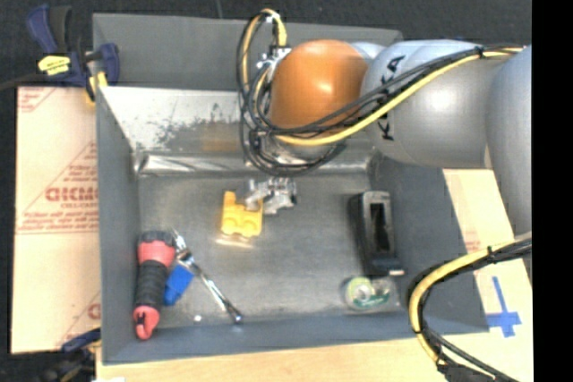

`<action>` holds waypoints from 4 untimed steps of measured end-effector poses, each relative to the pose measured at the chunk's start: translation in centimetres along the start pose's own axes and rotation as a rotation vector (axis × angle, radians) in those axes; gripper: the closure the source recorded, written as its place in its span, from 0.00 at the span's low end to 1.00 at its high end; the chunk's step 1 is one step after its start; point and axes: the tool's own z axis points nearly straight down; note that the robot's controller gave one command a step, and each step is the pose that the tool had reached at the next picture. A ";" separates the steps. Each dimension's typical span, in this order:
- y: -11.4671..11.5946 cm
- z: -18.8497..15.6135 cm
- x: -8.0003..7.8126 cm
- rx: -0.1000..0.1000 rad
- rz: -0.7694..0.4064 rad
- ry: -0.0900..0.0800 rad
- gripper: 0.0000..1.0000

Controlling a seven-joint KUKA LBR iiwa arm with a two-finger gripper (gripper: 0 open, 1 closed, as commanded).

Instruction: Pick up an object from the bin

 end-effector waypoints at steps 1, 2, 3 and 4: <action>-0.9 0.6 0.3 0.006 0.142 -0.003 1.00; -1.6 0.7 0.2 0.017 0.022 -0.009 1.00; -1.9 0.8 0.2 0.018 0.143 -0.009 1.00; -2.5 0.9 0.0 0.031 0.210 -0.017 1.00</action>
Offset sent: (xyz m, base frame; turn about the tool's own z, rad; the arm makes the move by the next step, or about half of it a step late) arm 0.0109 -0.0083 -0.0244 -0.0595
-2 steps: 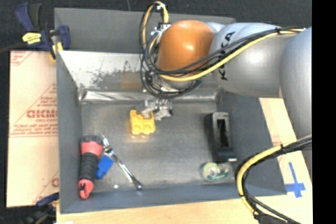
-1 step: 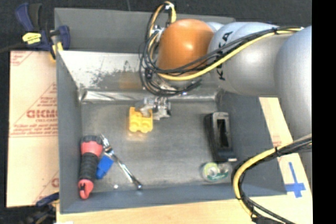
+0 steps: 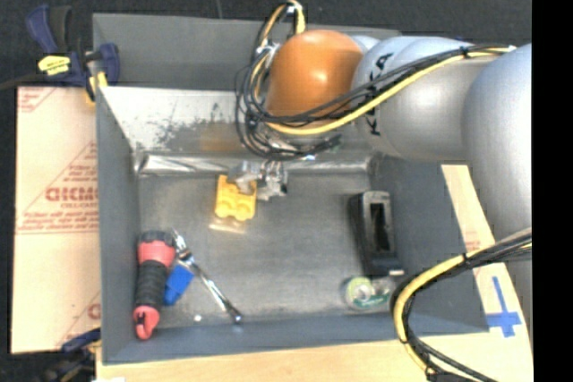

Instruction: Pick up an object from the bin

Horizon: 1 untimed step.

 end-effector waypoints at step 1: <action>-0.1 -0.2 -0.2 0.005 -0.125 -0.004 1.00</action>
Offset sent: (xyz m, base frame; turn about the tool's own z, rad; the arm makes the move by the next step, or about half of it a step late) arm -0.0053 0.0047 -0.0009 -0.2539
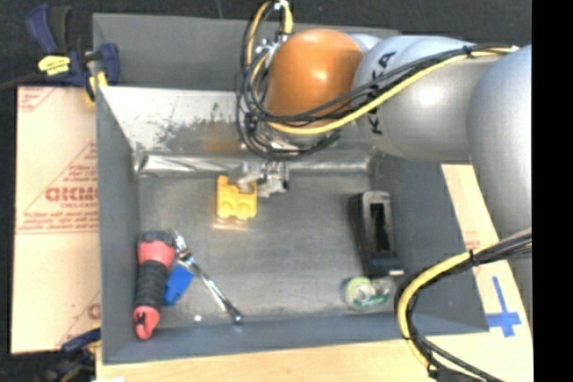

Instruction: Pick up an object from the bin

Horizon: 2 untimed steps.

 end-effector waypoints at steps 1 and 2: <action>0.3 0.0 0.0 -0.004 0.240 0.001 1.00; -0.1 0.0 0.8 0.011 0.039 -0.016 1.00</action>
Offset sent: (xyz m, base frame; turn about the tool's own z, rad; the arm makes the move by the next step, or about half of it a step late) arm -0.0066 -0.0160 -0.0103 0.0411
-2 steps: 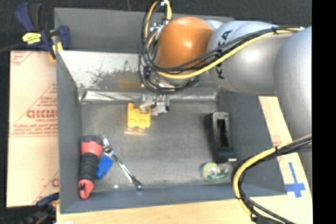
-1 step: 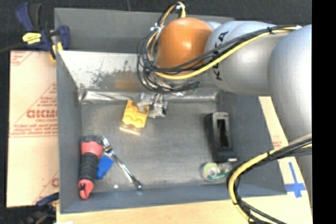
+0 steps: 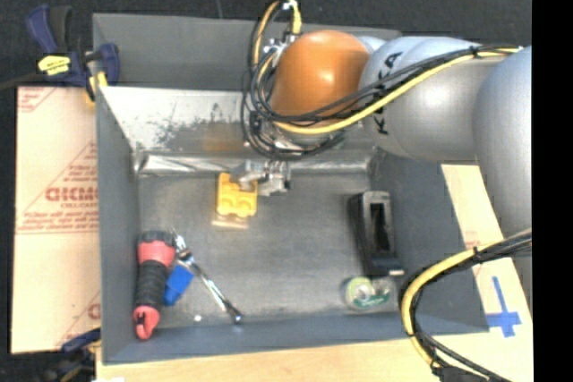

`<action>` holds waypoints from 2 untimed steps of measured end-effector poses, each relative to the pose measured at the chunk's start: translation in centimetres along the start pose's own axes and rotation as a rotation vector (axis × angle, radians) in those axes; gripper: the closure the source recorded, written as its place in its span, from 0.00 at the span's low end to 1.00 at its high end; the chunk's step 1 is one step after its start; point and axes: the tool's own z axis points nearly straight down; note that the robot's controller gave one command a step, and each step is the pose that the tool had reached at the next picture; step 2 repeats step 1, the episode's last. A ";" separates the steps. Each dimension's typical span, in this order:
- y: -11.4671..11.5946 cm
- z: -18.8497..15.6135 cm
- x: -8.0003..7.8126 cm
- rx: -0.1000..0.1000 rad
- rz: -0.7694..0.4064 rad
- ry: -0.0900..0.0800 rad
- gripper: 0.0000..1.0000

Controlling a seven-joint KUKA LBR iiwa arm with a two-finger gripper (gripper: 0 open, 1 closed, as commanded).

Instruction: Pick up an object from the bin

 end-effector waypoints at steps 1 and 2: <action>0.7 0.2 -0.4 0.011 0.334 0.006 1.00; 0.7 0.2 -0.4 0.011 0.334 0.006 1.00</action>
Offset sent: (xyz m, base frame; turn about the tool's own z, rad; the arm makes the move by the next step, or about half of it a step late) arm -0.0067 0.0043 -0.0184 0.2813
